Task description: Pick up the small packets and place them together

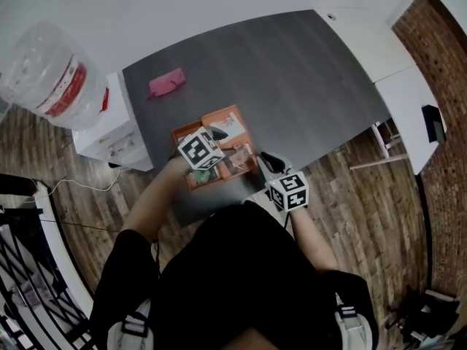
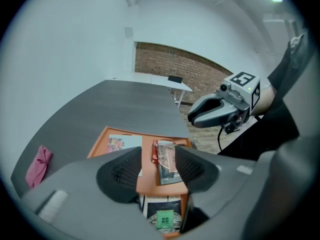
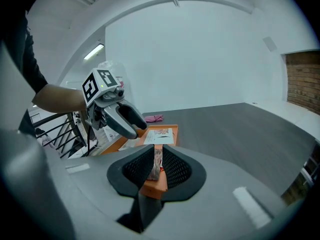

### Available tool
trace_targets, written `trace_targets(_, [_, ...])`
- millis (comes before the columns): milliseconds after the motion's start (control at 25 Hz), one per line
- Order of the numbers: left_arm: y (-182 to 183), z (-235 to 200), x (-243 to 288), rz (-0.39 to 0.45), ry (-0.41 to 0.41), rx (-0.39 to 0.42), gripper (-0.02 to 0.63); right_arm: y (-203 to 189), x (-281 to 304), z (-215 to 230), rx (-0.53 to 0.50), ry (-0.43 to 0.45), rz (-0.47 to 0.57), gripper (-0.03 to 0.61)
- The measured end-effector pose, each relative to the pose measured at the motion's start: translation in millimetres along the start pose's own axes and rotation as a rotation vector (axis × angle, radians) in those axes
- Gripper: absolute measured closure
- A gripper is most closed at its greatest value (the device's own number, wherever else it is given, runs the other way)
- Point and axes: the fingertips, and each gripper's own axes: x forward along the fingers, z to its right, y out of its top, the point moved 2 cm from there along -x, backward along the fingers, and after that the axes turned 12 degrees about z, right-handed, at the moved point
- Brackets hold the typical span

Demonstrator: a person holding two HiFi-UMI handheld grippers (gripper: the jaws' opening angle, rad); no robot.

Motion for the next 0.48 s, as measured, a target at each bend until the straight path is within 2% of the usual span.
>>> trace_targets(200, [-4.9,-17.2,-31.0,0.090,0.051,-0.054,0.450,3.0,9.1,-5.5,-0.012,0.031,-0.003,0.526])
trace_targets(480, [-28.6,-48.4,-76.1,0.165,0.219,-0.167,0.528,2.9,23.6,-16.5,-0.030,0.085,-0.024,0.526])
